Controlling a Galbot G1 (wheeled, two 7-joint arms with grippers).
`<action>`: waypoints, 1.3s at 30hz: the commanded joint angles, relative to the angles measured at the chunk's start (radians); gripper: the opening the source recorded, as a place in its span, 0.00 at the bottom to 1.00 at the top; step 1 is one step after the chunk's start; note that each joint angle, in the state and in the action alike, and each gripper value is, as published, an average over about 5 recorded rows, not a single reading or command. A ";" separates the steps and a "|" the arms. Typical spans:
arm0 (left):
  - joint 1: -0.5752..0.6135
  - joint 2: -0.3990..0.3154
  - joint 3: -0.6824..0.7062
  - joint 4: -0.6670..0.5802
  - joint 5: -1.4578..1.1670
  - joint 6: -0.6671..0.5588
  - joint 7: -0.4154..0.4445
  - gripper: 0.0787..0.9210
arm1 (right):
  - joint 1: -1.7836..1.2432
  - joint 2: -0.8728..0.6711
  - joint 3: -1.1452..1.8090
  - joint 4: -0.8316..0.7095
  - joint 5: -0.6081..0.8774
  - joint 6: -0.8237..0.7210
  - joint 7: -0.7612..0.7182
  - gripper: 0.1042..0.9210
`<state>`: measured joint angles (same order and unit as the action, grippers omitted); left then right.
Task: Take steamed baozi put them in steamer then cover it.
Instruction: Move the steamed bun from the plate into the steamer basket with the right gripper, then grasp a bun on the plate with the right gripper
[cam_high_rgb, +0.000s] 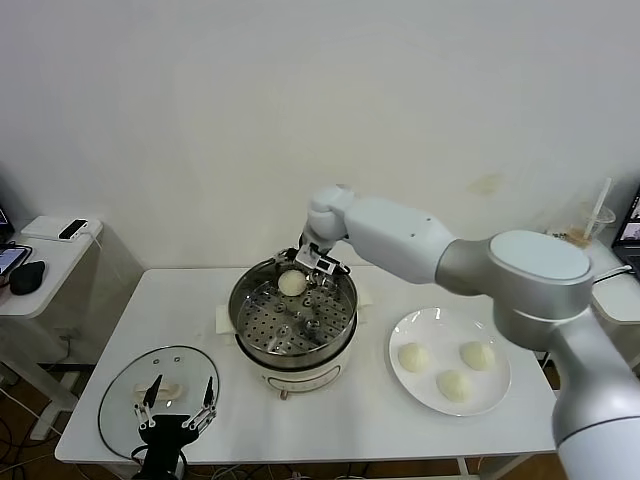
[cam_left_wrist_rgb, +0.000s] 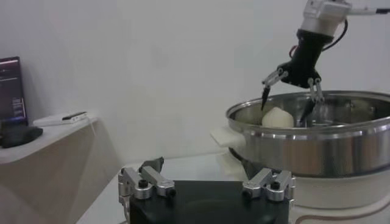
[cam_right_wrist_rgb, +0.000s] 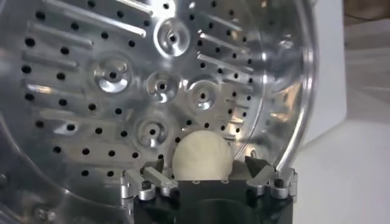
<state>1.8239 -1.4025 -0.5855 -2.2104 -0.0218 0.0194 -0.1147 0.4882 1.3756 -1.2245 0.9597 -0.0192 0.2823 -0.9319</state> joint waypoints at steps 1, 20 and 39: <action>0.001 0.001 -0.001 -0.003 -0.001 0.001 0.001 0.88 | 0.093 -0.114 -0.009 0.183 0.185 -0.211 -0.070 0.88; -0.002 0.033 0.010 -0.035 -0.005 0.010 0.005 0.88 | 0.144 -0.812 -0.096 0.723 0.295 -0.596 -0.040 0.88; 0.002 0.023 -0.001 -0.027 -0.004 0.008 0.000 0.88 | -0.320 -0.812 0.117 0.618 0.060 -0.578 -0.001 0.88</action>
<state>1.8253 -1.3797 -0.5876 -2.2367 -0.0264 0.0280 -0.1144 0.3010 0.5907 -1.1676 1.5812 0.0897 -0.2763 -0.9385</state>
